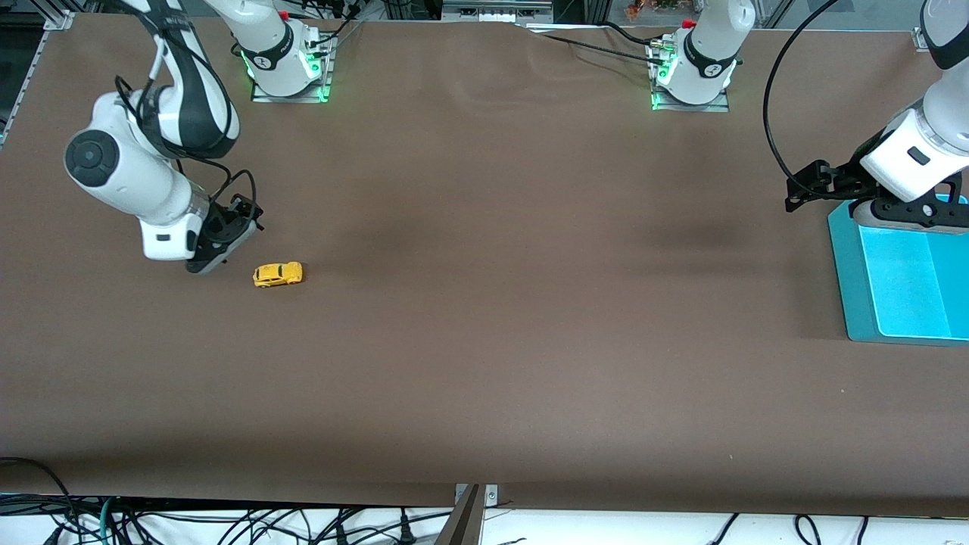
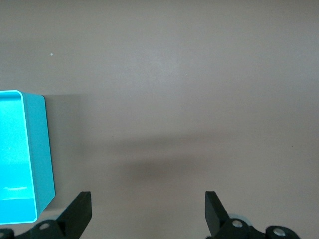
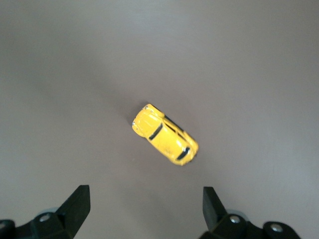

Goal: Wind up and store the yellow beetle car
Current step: 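Reach the right gripper down over the yellow beetle car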

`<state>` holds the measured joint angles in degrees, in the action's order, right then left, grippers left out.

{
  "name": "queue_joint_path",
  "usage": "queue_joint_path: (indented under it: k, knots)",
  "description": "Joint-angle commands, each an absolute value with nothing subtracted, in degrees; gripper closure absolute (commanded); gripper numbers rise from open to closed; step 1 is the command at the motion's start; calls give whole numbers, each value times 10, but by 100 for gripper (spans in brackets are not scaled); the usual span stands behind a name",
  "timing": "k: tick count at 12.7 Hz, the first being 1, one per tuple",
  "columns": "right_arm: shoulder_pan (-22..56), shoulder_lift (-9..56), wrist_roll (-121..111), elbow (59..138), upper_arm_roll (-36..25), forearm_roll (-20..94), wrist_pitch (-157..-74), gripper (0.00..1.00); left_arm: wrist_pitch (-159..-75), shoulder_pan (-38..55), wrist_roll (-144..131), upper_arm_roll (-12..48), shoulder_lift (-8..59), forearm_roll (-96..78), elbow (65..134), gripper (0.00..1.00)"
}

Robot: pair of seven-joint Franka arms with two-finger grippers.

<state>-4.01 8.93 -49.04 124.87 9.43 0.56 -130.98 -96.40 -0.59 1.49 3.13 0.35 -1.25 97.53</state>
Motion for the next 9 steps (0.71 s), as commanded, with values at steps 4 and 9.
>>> queue_joint_path:
  k: [4, 9]
  knots:
    - [-34, 169, -759, 1255, 91, 5, -1401, 0, -951, -1, 13, 31, 9, -2, 960, 0]
    - [-40, 209, -821, 1281, 91, 5, -1473, 0, -951, -1, 13, 30, 9, -2, 960, 0]
